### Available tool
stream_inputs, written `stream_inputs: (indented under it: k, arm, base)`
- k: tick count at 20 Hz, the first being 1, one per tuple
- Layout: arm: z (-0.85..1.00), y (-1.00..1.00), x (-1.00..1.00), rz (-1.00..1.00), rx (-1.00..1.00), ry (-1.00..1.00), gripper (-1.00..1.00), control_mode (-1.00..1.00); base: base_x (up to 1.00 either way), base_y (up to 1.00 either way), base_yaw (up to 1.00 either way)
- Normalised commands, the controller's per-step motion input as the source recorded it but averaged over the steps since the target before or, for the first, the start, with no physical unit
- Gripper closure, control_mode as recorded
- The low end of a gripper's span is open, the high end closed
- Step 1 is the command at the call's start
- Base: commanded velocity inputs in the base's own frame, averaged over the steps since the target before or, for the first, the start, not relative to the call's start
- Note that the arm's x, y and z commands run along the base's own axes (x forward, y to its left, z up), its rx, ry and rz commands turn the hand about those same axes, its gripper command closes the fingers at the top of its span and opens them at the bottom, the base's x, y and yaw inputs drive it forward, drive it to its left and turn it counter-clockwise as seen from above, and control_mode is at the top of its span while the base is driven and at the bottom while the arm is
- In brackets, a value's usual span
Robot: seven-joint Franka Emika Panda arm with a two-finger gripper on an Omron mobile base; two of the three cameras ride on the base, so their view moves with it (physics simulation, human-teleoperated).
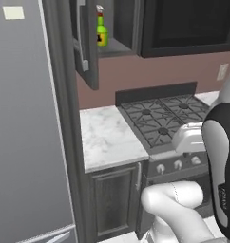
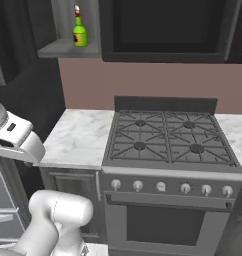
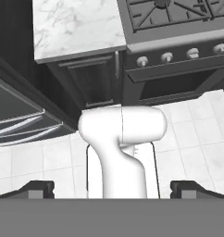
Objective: Move the cutting board and knife to the sink. Then move spray from the cabinet to the counter.
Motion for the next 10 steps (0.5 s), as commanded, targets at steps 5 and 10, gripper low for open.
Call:
stream_inputs:
  k: [5,10]
  arm:
    - [0.0,0.0,0.0,0.0,0.0,0.0,-1.0,1.0]
    - [0.0,0.0,0.0,0.0,0.0,0.0,-1.0,1.0]
  base:
    - [0.57,-0.34,0.15]
    - [0.58,-0.21,0.17]
